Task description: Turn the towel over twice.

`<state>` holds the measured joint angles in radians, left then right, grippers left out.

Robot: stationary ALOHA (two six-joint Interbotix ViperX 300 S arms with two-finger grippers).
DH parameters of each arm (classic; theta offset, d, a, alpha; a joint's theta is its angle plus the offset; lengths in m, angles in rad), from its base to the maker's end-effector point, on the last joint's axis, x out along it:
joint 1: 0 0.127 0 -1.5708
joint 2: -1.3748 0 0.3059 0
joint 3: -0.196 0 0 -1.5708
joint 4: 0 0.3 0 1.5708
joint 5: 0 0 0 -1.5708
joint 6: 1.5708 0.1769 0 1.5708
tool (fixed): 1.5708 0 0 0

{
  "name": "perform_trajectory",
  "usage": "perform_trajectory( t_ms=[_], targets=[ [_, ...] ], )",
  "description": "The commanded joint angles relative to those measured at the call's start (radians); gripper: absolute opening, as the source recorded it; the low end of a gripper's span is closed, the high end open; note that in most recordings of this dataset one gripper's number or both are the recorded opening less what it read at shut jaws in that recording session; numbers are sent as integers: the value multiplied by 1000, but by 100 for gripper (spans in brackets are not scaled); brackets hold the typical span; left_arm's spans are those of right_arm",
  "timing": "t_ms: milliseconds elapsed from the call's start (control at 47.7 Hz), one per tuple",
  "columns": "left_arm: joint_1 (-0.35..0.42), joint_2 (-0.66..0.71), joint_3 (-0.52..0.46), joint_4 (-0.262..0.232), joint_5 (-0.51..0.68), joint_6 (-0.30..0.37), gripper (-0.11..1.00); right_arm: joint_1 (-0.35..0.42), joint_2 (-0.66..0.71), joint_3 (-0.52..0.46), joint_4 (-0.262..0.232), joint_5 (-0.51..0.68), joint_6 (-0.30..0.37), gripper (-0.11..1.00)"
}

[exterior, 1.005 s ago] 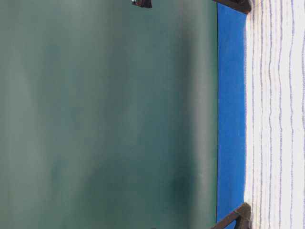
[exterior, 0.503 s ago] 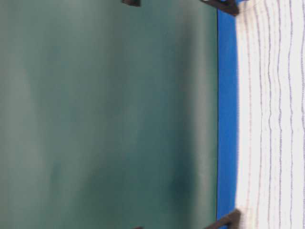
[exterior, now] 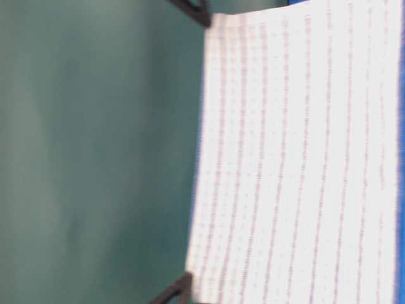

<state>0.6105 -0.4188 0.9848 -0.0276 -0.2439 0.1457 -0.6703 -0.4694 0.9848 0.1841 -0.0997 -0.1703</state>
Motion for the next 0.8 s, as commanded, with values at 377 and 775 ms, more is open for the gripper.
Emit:
perform_trajectory(
  t_ms=[377, 775],
  targets=[
    [-21, -215, -94, 0, 87, 63, 3, -8, -253, -149, -14, 189, -31, 5],
    [-41, -212, -104, 0, 152, 81, 3, 15, -264, -132, -6, 241, -15, 5]
  ],
)
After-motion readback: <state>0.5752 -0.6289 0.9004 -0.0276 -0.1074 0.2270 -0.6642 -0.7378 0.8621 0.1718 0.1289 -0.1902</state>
